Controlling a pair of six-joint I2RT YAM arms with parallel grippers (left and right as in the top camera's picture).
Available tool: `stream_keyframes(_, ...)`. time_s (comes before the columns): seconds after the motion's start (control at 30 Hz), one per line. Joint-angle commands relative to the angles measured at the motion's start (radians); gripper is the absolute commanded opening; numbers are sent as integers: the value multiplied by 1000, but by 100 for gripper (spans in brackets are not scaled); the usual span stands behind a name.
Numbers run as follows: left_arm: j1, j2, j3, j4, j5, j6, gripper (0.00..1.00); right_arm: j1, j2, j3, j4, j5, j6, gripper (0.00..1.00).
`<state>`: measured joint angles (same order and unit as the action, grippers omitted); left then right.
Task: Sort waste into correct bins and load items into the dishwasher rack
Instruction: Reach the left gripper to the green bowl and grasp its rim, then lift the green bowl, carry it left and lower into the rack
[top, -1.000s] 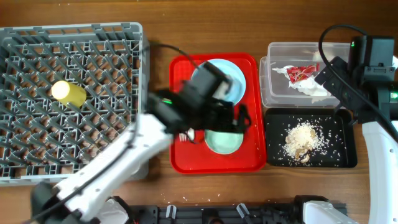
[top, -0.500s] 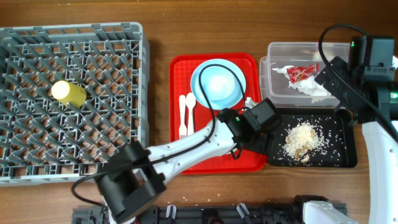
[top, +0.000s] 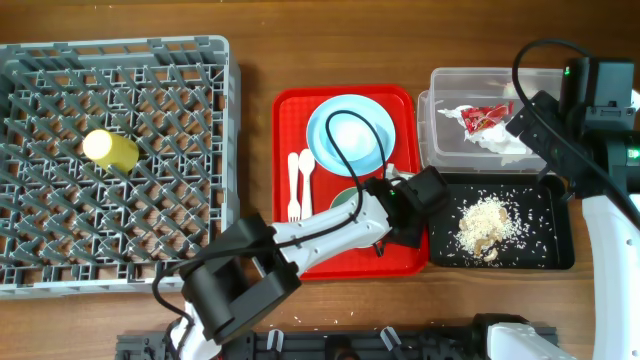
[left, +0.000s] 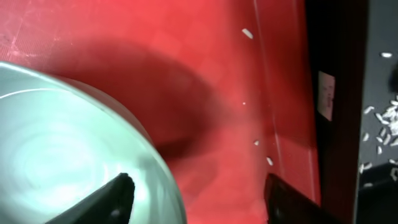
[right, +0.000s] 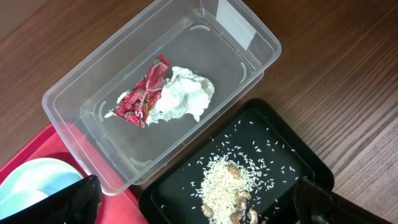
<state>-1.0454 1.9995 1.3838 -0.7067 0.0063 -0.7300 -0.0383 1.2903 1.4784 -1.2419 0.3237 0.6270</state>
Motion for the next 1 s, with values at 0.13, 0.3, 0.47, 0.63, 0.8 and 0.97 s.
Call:
stream_keyframes(0.13,-5,62,8,7,-61,-19,37,-3,4,4,0,26,1,100)
stream_keyframes(0.3,-11,84,8,12,-61,-20,8,-3,4,4,0,26,2,100)
stream_keyframes(0.47,-11,84,8,19,-60,-20,4,-3,4,4,0,26,2,100)
stream_keyframes(0.63,-10,70,8,12,-51,-51,4,-3,4,4,0,26,2,100)
stream_keyframes(0.8,-10,-28,8,-9,1,-64,4,-3,4,4,0,26,2,100)
stream_keyframes(0.97,39,-281,8,-14,3,-64,4,-3,4,4,0,26,2,100)
